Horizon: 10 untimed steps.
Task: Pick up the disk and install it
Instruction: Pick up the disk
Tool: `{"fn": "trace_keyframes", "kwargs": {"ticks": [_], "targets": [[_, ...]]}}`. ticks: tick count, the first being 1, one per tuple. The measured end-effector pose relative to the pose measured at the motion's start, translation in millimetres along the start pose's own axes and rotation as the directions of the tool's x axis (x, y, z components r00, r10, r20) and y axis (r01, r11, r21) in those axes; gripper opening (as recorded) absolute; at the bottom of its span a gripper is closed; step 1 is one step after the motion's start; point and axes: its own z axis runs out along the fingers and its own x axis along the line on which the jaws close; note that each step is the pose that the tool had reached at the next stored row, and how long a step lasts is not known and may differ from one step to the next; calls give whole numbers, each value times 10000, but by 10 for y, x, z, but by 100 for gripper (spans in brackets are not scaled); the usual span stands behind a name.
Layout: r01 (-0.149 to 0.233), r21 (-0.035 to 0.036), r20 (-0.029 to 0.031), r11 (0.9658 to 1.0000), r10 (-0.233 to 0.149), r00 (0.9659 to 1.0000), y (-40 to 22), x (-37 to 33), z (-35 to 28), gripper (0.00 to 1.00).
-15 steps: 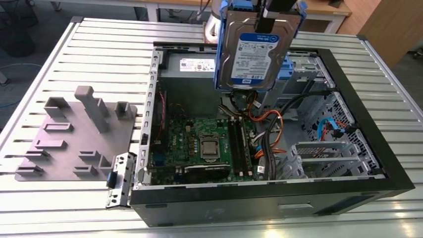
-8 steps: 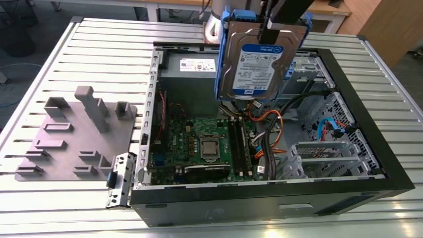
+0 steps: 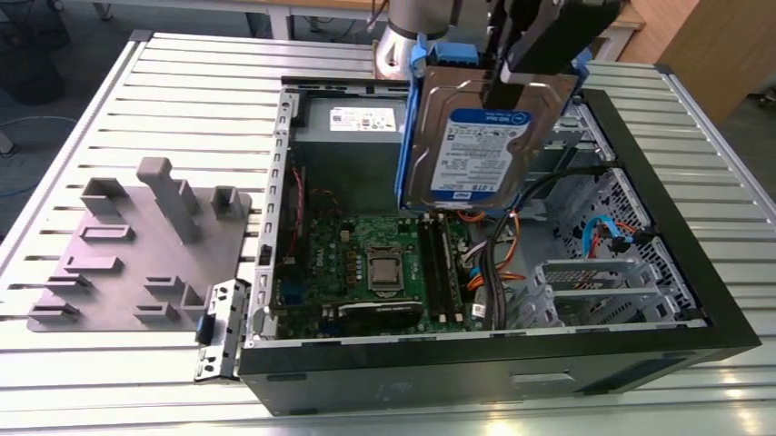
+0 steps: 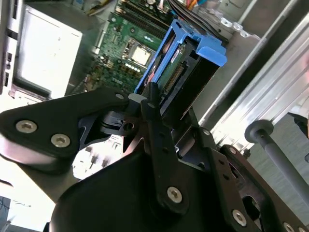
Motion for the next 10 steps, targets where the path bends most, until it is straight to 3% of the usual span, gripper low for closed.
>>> {"fn": "trace_keyframes", "kwargs": {"ticks": [10], "targets": [[0, 0, -1, 10000, 0, 10000, -10, 389, -4, 35]]}}
